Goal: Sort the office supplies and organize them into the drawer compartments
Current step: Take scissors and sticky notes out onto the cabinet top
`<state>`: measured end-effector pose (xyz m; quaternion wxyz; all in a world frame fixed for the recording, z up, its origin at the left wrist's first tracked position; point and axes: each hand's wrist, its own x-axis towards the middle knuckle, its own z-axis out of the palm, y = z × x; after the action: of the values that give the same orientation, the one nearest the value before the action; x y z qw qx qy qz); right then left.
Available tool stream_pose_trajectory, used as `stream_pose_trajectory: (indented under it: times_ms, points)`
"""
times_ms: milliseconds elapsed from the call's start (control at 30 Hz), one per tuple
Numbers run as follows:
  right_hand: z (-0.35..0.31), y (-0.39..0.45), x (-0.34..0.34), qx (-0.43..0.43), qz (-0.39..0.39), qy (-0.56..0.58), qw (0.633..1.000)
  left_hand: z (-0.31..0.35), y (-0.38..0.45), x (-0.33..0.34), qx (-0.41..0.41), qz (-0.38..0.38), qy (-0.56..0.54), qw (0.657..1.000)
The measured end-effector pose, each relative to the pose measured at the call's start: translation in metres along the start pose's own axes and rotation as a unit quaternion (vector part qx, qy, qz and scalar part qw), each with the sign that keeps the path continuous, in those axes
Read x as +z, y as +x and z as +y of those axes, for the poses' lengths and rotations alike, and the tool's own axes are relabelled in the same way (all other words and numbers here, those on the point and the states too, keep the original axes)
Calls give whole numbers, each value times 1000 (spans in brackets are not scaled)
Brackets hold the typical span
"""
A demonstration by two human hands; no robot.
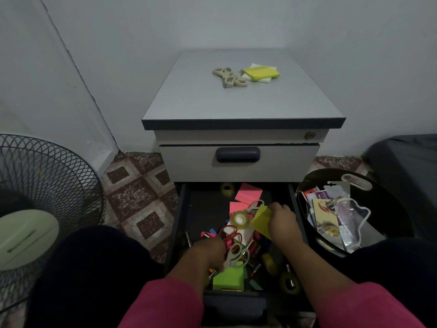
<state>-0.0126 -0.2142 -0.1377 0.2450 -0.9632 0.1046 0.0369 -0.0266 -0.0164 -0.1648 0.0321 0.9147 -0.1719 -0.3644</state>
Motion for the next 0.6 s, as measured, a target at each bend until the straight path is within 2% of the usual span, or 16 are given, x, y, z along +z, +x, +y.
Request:
stream_pose_trajectory:
  times_ms: [67,133,200,267,333,367,500,600]
  points:
    - [1,4,2,30,-22,38,999,-1,-2,-4,3,-1,-36,999]
    - [3,6,3,42,-70,18,996,-5,-3,-10,-7,16,-129,991]
    - [3,6,4,40,-144,2,989,-13,-5,-14,-8,51,-226,973]
    - [-3,1,3,1,-224,-41,974,-20,-4,-18,-26,85,-286,954]
    - [-9,-6,6,-32,-300,-73,951,-21,-4,-21,-44,106,-275,954]
    - [-11,-8,11,-49,-325,-85,940,-22,-2,-22,-58,110,-234,964]
    - [-16,-18,24,-70,-331,-53,940,-22,3,-14,-116,108,-155,975]
    - [-18,-24,31,-77,-352,-44,932,-27,2,-10,-144,104,-153,972]
